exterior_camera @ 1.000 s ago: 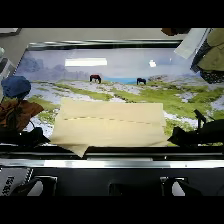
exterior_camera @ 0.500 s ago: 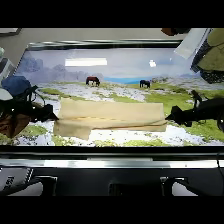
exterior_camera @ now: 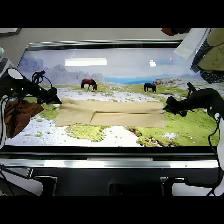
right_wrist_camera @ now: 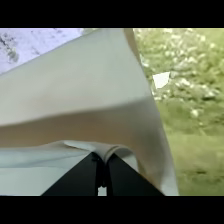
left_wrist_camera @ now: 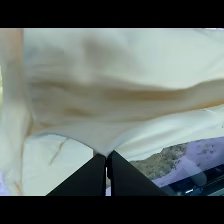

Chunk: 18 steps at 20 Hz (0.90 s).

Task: Fold the clothes and pants, and hang the long-sleeved shirts on hangers.

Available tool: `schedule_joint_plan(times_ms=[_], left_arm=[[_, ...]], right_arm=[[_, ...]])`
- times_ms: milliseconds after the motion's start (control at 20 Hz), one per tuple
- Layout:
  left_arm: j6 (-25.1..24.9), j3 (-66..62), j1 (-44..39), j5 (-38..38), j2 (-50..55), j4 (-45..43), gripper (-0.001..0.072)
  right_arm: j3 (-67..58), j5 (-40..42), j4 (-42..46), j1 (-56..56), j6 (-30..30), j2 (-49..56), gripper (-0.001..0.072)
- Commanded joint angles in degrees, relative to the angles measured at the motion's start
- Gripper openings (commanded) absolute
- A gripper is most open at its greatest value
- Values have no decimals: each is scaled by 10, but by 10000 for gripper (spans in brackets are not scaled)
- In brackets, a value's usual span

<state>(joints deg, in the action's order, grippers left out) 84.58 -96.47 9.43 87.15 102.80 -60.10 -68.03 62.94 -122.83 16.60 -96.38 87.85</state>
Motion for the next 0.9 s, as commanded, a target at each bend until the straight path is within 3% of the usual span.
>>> schedule_joint_plan(times_ms=[0, 300, 350, 400, 550, 600, 750, 850], left_arm=[[-2, -86, -3, 20, 70, 0, 13], [-2, -119, -28, -7, 123, 1, 16], [-2, -119, -31, -14, 126, 2, 19], [-1, -119, -33, -23, 128, 2, 78], [0, -136, -34, -26, 125, 1, 388], [4, -148, -31, -22, 122, 1, 413], [20, -187, -23, -6, 107, -4, 415], [20, -190, -20, -7, 87, -5, 417]], right_arm=[[-18, -21, 6, -1, 9, 13, 26], [-18, -34, -3, -1, 13, 48, 36], [-18, -33, -5, -1, 13, 54, 92], [-18, -30, -7, -1, 14, 56, 175], [-30, 9, -6, 14, 41, 44, 423], [-40, 27, -6, 30, 48, 35, 475], [-60, 63, -15, 87, 48, 30, 499], [-60, 86, -45, 111, 17, 44, 611]])
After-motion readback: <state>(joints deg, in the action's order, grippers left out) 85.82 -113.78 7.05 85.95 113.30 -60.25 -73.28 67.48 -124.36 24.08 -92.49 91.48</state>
